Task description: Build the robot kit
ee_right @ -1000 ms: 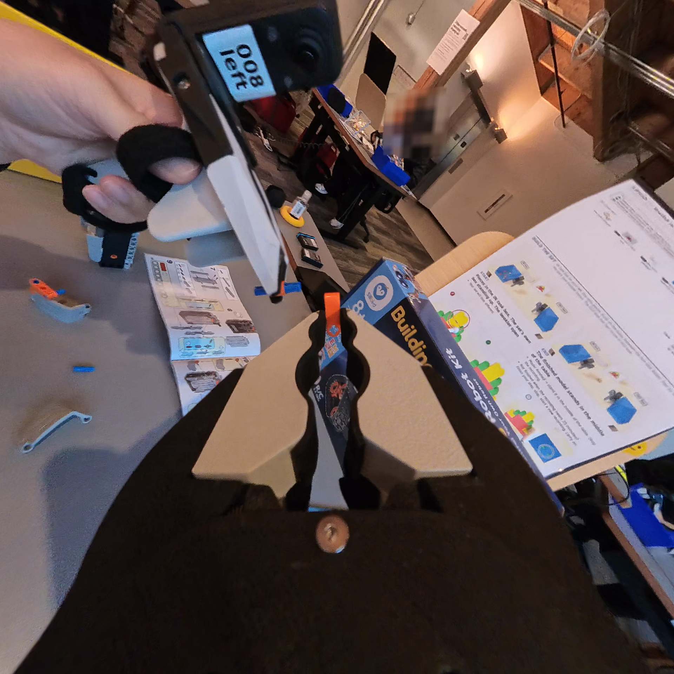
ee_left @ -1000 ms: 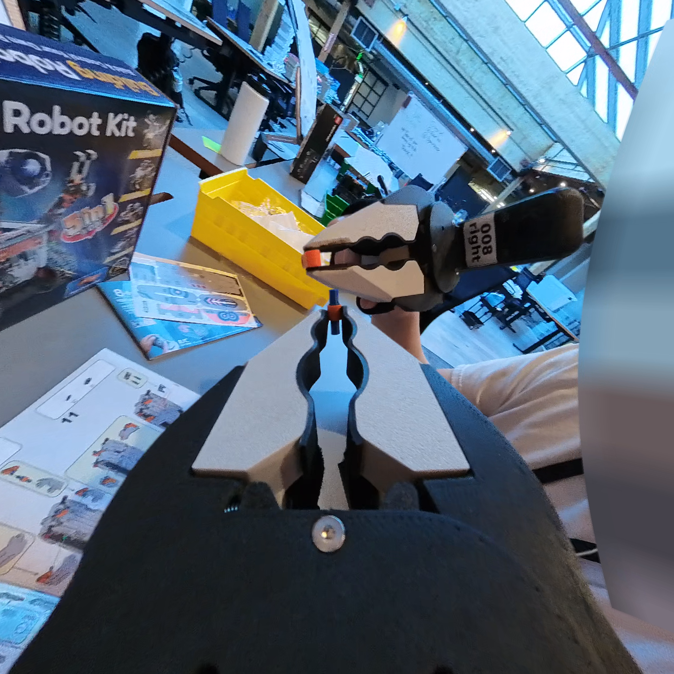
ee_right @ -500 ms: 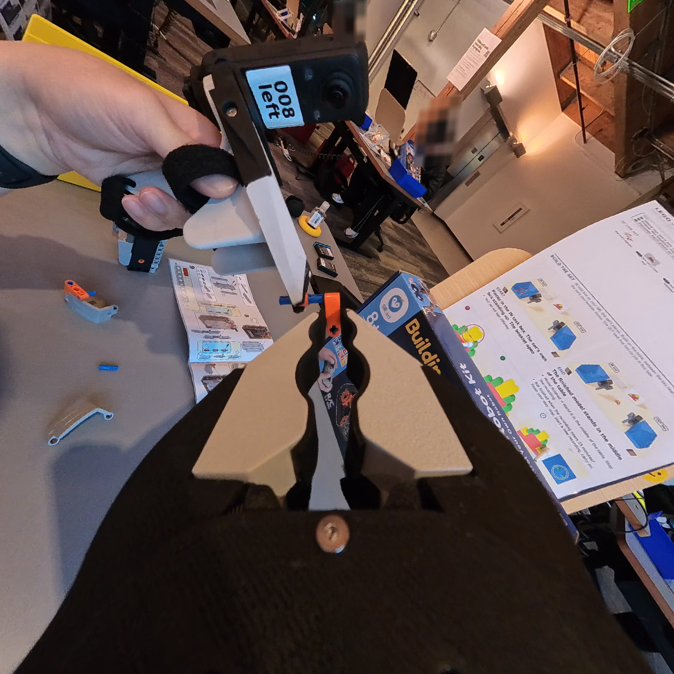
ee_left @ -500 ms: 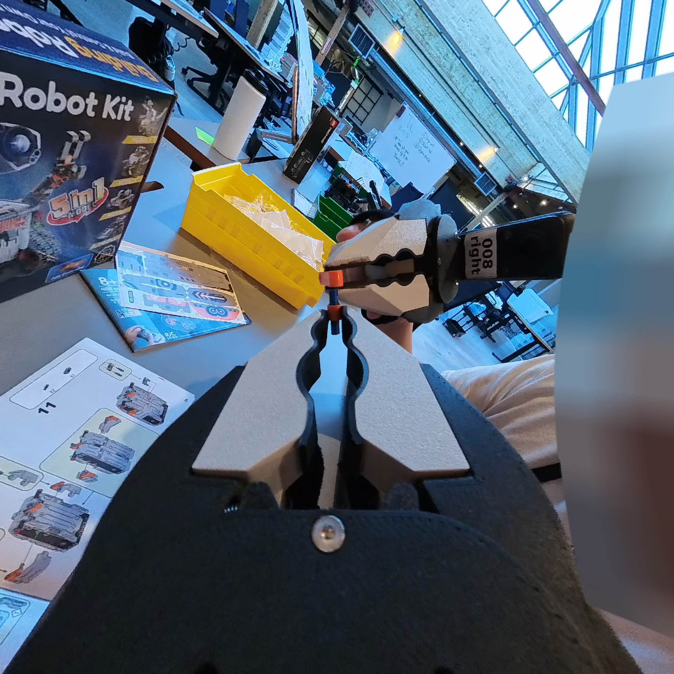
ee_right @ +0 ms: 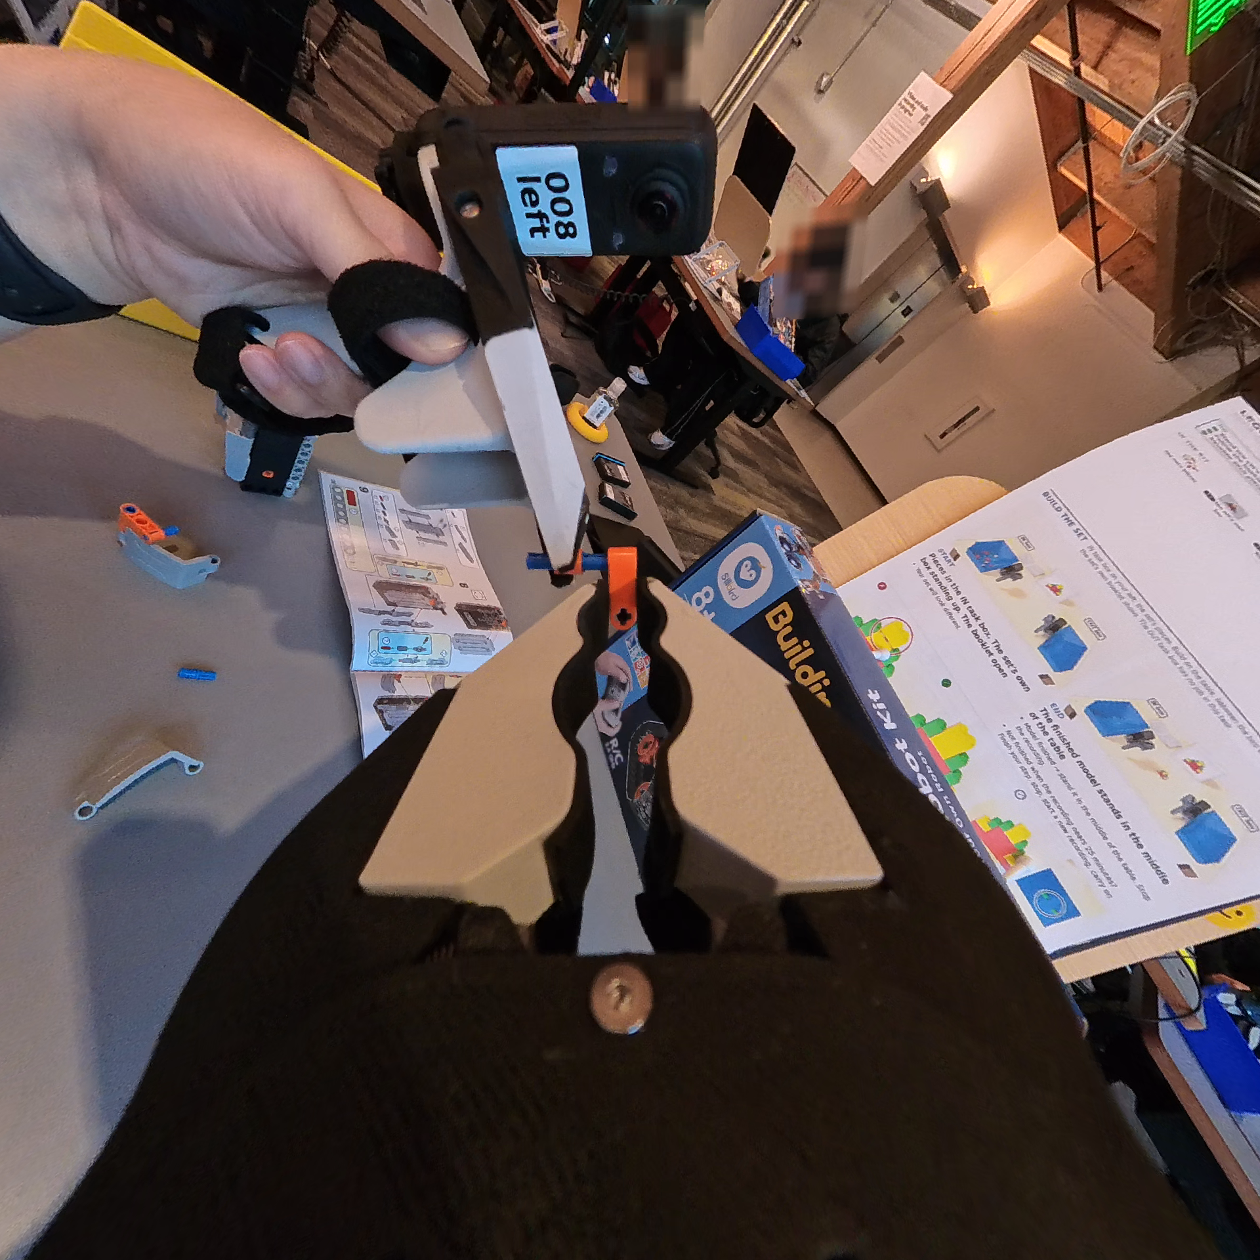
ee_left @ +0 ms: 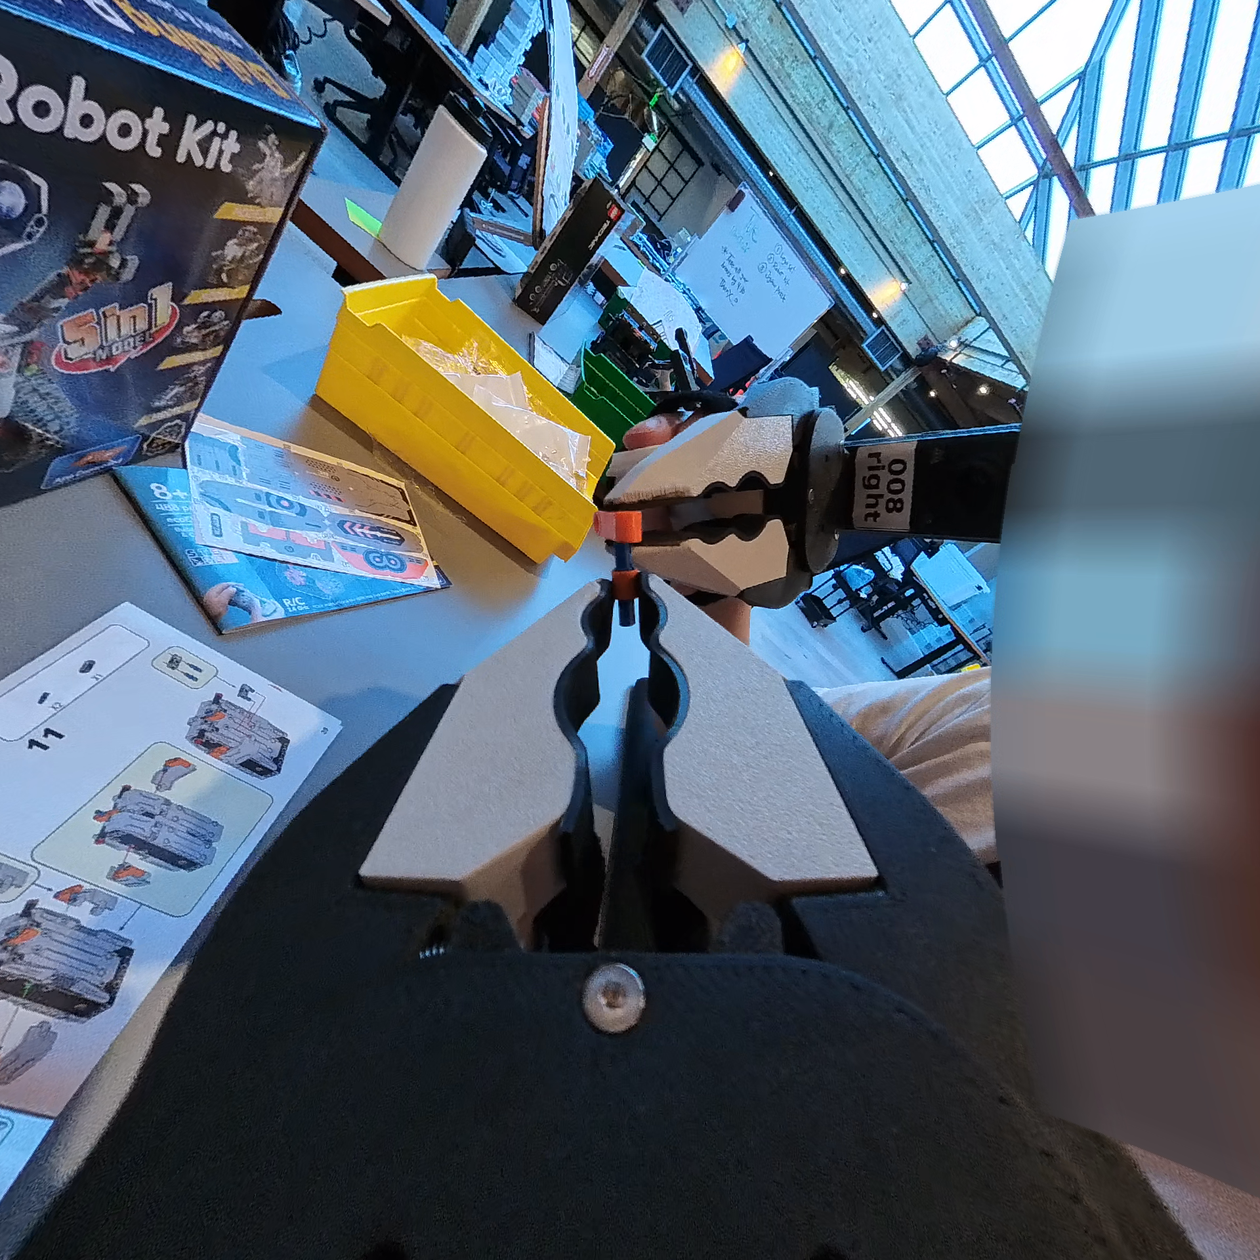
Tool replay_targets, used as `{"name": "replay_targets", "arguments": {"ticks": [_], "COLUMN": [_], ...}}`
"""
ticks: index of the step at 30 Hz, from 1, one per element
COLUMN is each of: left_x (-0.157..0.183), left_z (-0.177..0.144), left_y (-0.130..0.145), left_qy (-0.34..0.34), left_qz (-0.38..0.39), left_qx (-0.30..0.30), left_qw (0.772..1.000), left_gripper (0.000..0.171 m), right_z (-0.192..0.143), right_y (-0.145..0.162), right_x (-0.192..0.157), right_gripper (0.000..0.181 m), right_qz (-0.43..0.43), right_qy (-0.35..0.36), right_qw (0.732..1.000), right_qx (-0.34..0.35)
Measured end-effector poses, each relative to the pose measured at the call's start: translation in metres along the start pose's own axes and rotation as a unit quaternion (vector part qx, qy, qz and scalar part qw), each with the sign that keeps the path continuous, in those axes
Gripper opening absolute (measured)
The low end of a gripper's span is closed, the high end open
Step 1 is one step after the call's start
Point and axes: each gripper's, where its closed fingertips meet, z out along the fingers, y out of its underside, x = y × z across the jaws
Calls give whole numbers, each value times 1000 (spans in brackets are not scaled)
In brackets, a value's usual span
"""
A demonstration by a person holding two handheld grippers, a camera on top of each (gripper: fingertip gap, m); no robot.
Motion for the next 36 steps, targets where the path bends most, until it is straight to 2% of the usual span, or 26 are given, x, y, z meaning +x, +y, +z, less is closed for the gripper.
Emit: {"name": "replay_targets", "arguments": {"ticks": [8, 18, 36], "left_x": [1, -1, -9], "left_z": [-1, -5, -12], "left_y": [1, 9, -2], "left_qy": [11, 6, -33], "left_qz": [-12, -14, 12], "left_qx": [-2, -33, -10], "left_qw": [1000, 999, 999], "left_gripper": [5, 5, 4], "right_z": [1, 2, 12], "right_y": [0, -1, 3], "right_x": [-2, -11, -4], "right_gripper": [7, 7, 7], "right_qz": [5, -44, 30], "right_qy": [-8, -10, 11], "right_qw": [1000, 999, 999], "right_qx": [15, 29, 14]}}
